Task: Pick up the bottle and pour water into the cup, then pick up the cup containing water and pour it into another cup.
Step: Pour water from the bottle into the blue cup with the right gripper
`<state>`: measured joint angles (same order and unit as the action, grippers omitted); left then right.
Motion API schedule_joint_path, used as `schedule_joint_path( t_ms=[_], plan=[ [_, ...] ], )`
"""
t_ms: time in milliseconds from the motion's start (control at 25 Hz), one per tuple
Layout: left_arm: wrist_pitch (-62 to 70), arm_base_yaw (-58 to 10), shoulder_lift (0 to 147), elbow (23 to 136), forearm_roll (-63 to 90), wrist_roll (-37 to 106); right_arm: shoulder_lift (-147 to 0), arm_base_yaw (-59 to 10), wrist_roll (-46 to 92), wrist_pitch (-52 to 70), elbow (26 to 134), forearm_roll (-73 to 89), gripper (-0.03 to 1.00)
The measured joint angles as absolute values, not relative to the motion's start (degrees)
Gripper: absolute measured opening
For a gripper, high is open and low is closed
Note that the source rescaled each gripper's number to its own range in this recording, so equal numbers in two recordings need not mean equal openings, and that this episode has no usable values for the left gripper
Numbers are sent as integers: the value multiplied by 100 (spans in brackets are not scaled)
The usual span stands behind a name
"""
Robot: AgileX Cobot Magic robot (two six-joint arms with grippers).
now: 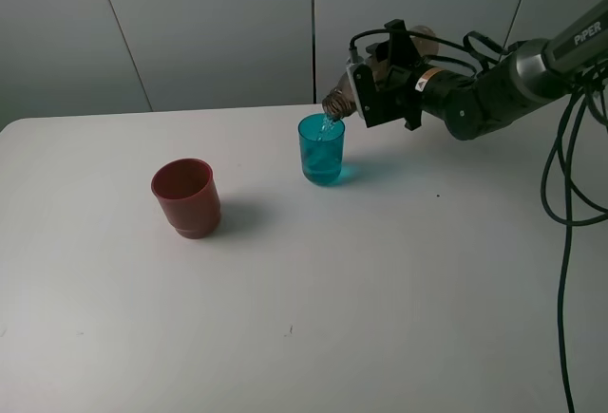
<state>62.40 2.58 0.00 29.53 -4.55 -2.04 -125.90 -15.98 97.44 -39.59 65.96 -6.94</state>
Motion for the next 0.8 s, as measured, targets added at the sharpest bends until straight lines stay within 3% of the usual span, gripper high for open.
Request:
schedule_joint_path(
  t_ms=[800],
  plan=[
    [6240, 258, 0, 2953, -455, -219, -12590, -1598, 9900, -4006, 6596, -857, 4]
  ],
)
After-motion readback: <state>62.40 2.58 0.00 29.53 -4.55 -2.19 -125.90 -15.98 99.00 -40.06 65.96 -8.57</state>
